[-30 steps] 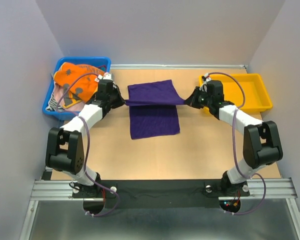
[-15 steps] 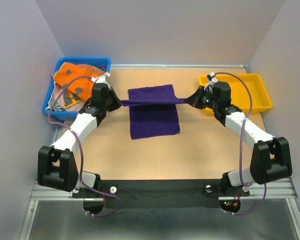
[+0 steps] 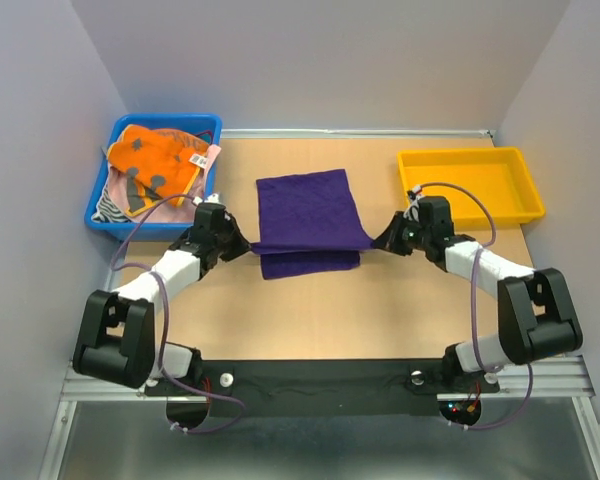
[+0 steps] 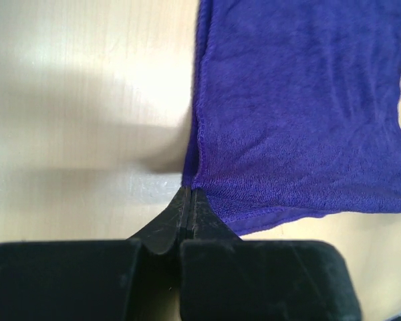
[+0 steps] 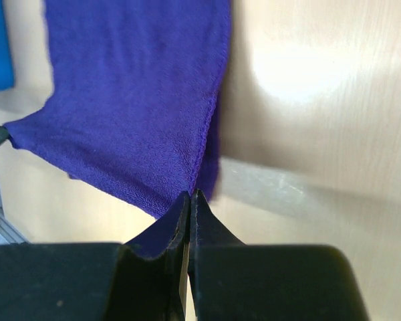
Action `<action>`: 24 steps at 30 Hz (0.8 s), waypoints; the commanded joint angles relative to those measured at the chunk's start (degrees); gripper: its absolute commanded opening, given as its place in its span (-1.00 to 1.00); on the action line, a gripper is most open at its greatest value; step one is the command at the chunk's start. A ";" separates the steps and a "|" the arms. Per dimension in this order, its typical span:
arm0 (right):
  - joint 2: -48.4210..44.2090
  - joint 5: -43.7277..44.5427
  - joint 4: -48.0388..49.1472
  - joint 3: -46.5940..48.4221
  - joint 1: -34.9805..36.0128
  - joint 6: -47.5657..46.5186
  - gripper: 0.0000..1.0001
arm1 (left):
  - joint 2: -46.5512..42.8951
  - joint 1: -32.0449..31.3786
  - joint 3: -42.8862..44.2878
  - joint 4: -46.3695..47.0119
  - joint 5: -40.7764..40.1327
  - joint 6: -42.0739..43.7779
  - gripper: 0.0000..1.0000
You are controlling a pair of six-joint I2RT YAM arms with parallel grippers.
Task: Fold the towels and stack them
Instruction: Flatten out the crumpled towel
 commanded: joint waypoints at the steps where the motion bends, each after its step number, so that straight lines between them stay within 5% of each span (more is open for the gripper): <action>1: -7.39 4.35 1.22 4.00 -0.47 -1.54 -0.99 | -7.68 0.44 4.42 -3.34 -3.72 1.96 -1.00; 10: -20.39 11.73 -0.45 22.44 -0.47 -6.72 -0.99 | -20.17 0.44 28.67 -12.94 -9.17 9.42 -1.00; 17: -23.39 11.92 -0.45 41.23 -0.47 -10.77 -0.99 | -23.68 0.44 50.45 -12.77 -2.60 16.63 -1.00; 24: -24.27 10.24 -2.38 51.01 -0.47 -12.09 -0.99 | -24.30 0.44 62.96 -13.03 2.43 17.87 -1.00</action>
